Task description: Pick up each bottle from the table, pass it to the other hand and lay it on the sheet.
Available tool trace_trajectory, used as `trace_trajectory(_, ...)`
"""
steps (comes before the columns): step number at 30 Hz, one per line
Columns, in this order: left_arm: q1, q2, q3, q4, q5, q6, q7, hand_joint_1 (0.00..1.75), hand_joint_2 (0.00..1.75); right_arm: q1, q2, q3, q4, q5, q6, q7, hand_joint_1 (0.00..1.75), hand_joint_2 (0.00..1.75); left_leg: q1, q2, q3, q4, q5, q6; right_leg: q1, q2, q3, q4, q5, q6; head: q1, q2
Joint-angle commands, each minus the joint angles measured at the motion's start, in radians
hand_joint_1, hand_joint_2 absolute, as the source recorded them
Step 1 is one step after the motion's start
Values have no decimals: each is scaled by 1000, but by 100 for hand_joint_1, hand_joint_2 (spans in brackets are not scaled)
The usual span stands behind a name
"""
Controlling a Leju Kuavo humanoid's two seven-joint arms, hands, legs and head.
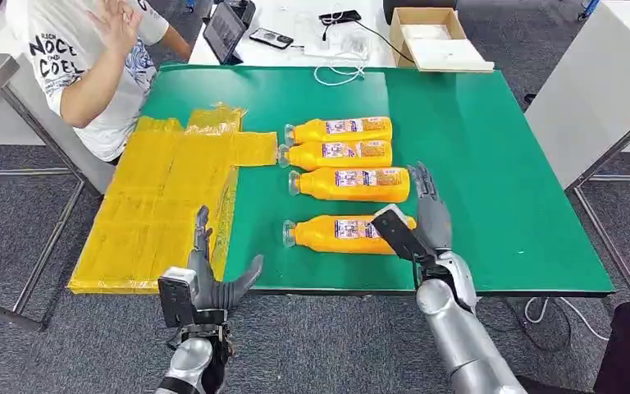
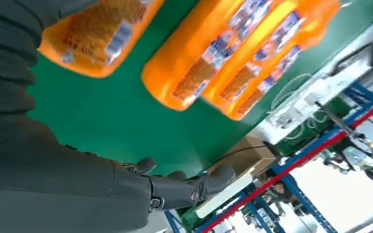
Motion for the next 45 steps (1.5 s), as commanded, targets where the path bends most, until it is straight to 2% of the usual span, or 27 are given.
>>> trace_trajectory(1,-44,-8,47,88,-10,-19,11,0,175,-170,-1,19,291,33,64,38,0,175,-1,3,6,-1,-3,1,0,2,5,-1,-2,-2,0,0)
trace_trajectory(11,-48,-9,49,99,-13,-25,13,0,175,-182,6,46,332,45,88,42,0,175,0,1,2,0,-1,0,0,0,2,0,-1,-2,0,0)
trace_trajectory(13,-48,-9,49,99,-13,-25,13,0,175,-182,6,46,332,45,88,42,0,175,-1,1,5,0,-3,1,0,0,5,0,-3,-3,0,0)
trace_trajectory(14,-48,-9,49,99,-13,-25,13,0,175,-182,6,46,332,45,88,42,0,175,0,1,2,-1,-1,0,0,0,1,0,-1,-1,0,0)
trace_trajectory(19,-62,-8,53,127,-16,-37,11,0,175,-198,7,118,386,29,228,-10,0,175,0,2,4,0,-2,1,0,0,4,0,-2,-2,0,0)
trace_trajectory(23,-84,-10,47,171,-13,-43,-9,0,175,-189,3,198,379,-58,380,-163,0,175,-1,1,4,-1,-2,1,0,0,4,0,-2,-2,0,0)
trace_trajectory(27,-86,-11,48,176,-5,-44,-17,0,175,-201,-10,244,377,-84,418,-162,0,175,0,1,3,0,-2,1,0,0,3,0,-2,-2,0,0)
trace_trajectory(40,-89,-14,54,192,3,-45,-18,0,175,-209,-63,309,404,-90,410,-145,0,175,-1,-1,5,-1,-2,1,0,-3,6,-1,-3,-2,0,0)
trace_trajectory(45,-84,-14,58,191,2,-40,-18,0,175,-217,-93,327,409,-71,395,-94,0,175,0,-2,3,-1,-1,1,0,-3,3,-1,-2,-2,0,0)
